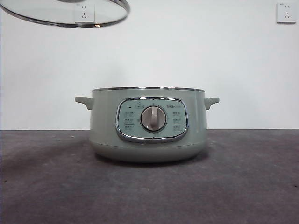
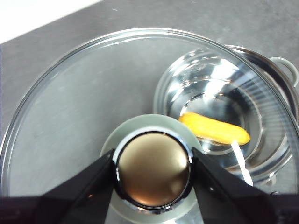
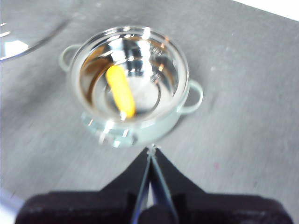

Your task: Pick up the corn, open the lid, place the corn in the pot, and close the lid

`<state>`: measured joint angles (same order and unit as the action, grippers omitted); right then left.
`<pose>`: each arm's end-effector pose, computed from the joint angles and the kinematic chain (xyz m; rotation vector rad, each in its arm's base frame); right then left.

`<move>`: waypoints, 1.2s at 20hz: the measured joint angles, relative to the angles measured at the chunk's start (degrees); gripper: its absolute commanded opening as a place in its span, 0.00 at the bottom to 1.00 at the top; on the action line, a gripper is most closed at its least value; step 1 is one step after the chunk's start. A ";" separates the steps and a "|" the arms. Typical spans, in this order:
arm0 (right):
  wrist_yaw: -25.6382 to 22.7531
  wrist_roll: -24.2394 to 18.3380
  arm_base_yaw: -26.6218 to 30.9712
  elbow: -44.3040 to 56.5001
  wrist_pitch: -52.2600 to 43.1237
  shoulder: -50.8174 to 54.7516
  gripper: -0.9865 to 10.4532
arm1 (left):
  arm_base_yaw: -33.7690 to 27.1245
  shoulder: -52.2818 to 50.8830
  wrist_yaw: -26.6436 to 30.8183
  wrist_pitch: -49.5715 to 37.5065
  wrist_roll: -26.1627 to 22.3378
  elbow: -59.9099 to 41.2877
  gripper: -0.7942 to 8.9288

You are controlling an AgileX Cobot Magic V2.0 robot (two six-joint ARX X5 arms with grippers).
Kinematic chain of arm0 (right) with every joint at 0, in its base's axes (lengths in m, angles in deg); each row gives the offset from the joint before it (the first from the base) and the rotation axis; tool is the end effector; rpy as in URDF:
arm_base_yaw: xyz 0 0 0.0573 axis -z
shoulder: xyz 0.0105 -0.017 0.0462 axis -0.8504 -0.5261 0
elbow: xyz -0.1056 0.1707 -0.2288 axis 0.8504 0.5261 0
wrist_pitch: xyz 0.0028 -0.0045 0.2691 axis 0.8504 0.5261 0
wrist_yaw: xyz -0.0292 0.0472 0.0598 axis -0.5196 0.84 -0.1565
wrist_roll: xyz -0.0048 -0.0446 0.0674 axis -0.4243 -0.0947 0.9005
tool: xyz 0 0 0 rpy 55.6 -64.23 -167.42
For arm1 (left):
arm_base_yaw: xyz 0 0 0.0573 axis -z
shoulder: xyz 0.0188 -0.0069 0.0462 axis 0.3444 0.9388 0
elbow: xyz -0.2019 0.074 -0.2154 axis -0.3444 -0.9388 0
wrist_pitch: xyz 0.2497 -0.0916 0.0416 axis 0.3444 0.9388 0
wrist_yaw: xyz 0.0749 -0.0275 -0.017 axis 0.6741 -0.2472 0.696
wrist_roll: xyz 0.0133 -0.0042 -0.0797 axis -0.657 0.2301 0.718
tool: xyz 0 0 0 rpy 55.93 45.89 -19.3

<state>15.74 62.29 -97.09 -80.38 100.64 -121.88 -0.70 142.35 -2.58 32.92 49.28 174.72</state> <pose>0.1712 0.1250 0.5012 -0.1946 0.7241 0.4605 0.3328 -0.1201 0.4854 0.2222 0.7871 -0.3960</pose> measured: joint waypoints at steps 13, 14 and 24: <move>0.17 10.36 -0.96 48.85 -2.19 38.51 0.08 | 10.10 12.85 -0.07 -6.71 0.00 0.00 0.07; 0.37 11.54 -0.96 49.81 -2.21 39.93 0.08 | 10.58 14.08 -0.07 -7.13 0.00 0.00 0.07; 0.44 13.62 -0.96 50.29 -3.98 41.86 0.08 | 14.64 20.00 -0.17 -9.94 0.04 0.00 0.07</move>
<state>16.17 75.91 -98.05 -30.09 96.66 -80.03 13.94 162.35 -2.76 22.97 49.32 174.72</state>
